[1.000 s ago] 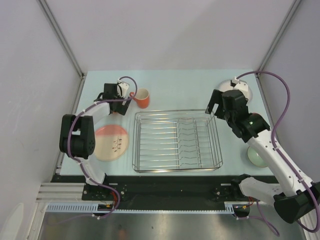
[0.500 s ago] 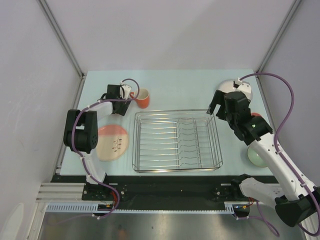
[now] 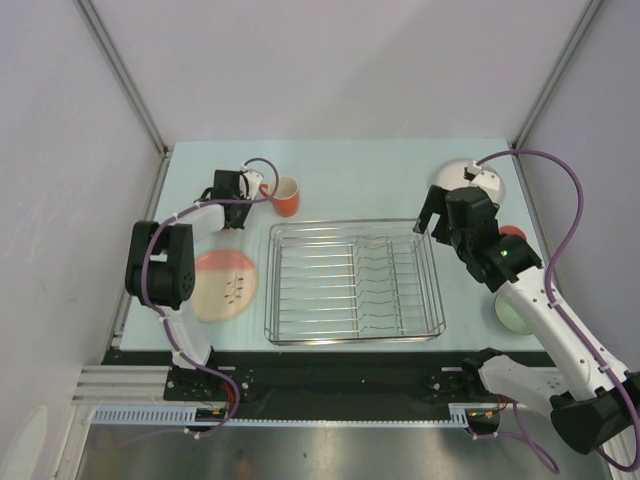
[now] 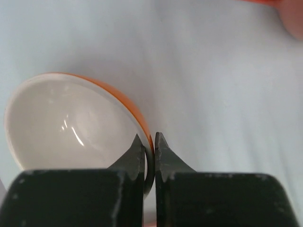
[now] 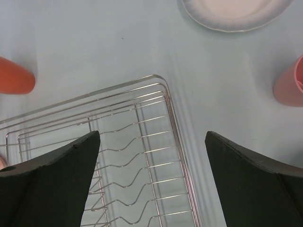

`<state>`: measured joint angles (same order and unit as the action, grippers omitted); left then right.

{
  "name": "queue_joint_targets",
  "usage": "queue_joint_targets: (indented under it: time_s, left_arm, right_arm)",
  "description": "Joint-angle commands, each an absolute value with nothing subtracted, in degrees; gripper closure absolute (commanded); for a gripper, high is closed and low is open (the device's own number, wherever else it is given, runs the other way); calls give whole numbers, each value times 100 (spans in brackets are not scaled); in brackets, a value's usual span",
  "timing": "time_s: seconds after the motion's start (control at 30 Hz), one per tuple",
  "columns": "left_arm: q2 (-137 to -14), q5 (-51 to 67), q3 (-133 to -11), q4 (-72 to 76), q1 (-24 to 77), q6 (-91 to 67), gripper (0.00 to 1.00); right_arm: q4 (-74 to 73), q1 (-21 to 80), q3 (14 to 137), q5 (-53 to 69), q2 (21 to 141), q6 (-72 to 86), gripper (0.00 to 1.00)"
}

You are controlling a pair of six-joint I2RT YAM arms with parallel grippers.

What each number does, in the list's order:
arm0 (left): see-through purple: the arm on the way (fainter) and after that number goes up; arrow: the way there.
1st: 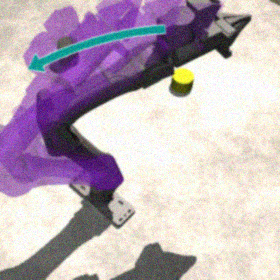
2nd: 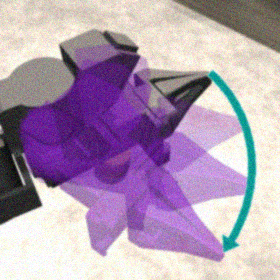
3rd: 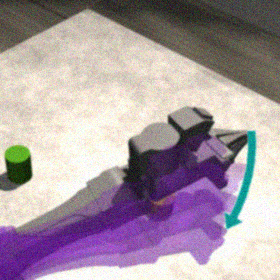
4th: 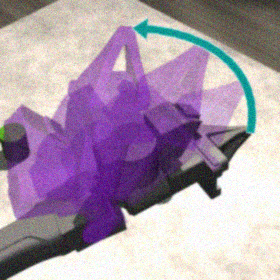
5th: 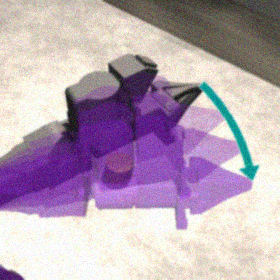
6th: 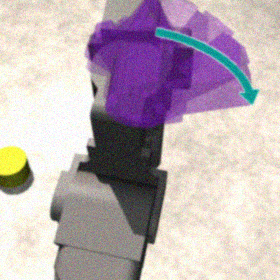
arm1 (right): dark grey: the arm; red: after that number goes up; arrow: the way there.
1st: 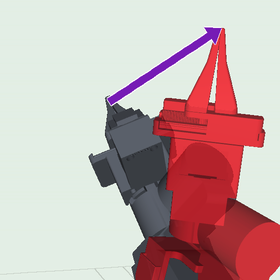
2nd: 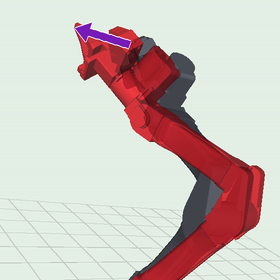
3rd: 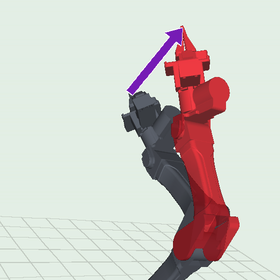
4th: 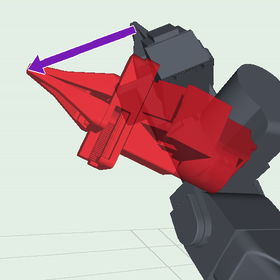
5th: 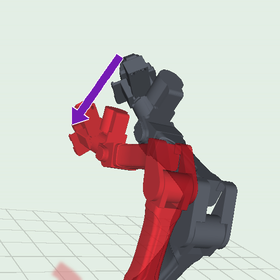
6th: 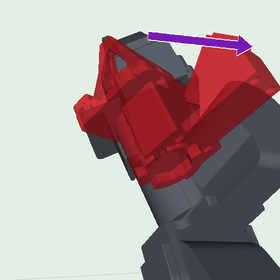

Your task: Load the mixed dishes into the dish rack

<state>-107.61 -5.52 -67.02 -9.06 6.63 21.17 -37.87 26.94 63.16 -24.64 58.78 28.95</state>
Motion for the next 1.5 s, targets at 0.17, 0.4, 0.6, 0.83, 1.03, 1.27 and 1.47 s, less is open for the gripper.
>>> queue_joint_targets:
  time_s: [0.17, 0.4, 0.6, 0.83, 1.03, 1.27, 1.47]
  left_arm:
    - [-9476, -334, -6407, -1493, 677, 2004, 100]
    - [-8078, 409, -7335, -2959, 563, 1917, 100]
    - [-7541, 2929, -8849, -4472, 589, 1207, 100]
    - [-8243, 4954, -10037, -4791, 1414, -147, 100]
    - [-8665, 5728, -9809, -3281, 2355, -1650, 99]
    - [-9219, 6073, -8808, 308, 3067, -5240, 100]
    - [-9615, 5670, -8341, 1212, 3787, -6388, 99]
  right_arm:
    - [-3595, 2716, 6214, -2602, 5704, 2953, 1]
    - [-3533, 2716, 6214, -2750, 5669, 2848, 1]
    - [-3577, 2716, 6170, -2988, 5590, 2839, 0]
    - [-4446, 2725, 6170, -3032, 6257, 3304, 1]
    - [-4931, 2760, 6179, -3418, 5952, 3814, 1]
    - [-4798, 2769, 6363, -4165, 4290, 3893, 0]
    - [-5185, 2769, 6407, -4456, 3815, 4016, 0]
